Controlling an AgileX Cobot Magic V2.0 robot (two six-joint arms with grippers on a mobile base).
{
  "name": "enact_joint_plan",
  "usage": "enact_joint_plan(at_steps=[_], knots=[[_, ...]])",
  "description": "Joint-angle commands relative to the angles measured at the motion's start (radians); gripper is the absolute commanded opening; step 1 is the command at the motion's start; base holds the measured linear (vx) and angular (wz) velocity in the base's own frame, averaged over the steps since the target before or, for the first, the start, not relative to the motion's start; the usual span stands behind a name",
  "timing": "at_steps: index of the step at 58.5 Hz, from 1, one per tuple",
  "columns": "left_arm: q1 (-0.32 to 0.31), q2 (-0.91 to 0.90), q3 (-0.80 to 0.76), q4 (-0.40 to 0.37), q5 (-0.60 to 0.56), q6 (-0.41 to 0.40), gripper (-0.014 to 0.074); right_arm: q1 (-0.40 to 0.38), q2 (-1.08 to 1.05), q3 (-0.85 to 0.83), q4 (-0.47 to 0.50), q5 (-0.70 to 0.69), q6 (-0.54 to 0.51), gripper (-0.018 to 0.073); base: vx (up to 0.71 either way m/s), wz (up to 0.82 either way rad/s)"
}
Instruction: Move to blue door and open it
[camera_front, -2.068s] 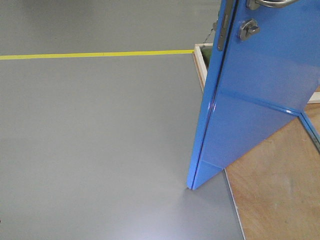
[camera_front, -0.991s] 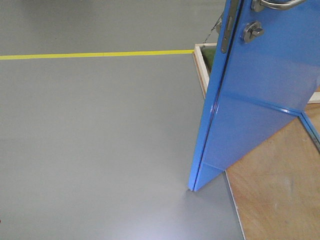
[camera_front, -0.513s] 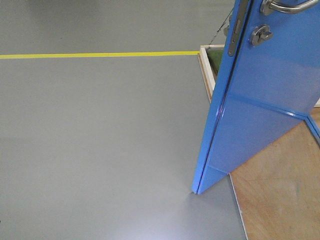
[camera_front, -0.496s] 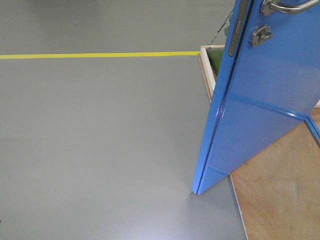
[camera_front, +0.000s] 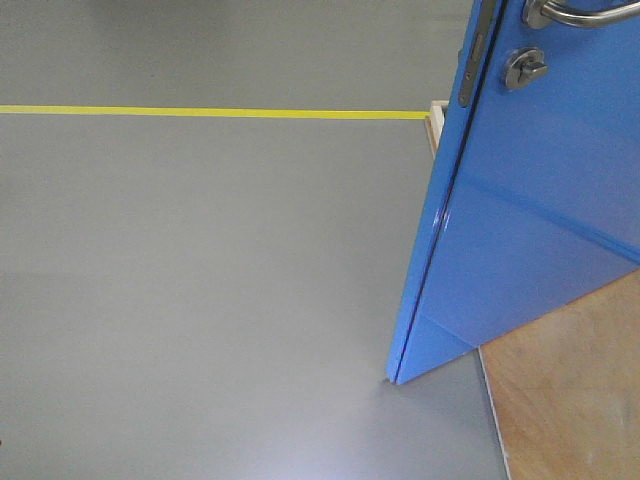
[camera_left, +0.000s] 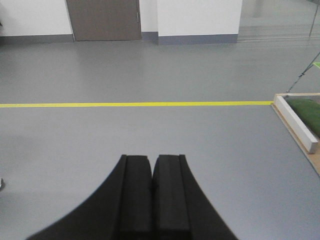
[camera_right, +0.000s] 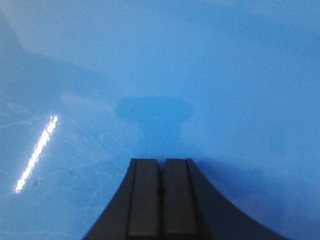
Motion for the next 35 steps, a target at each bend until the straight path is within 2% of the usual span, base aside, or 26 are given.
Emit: enact_joint_plan(at_steps=[1, 35], knots=[[-0.001, -0.013, -0.026, -0.003, -0.085, -0.007, 0.0073, 0.013, -0.046, -0.036, 0.030, 0.007, -0.001, 0.0012, 0.14, 0.14], [-0.001, -0.013, -0.026, -0.003, -0.085, -0.007, 0.0073, 0.013, -0.046, -0.036, 0.030, 0.006, -0.001, 0.0012, 0.20, 0.10]])
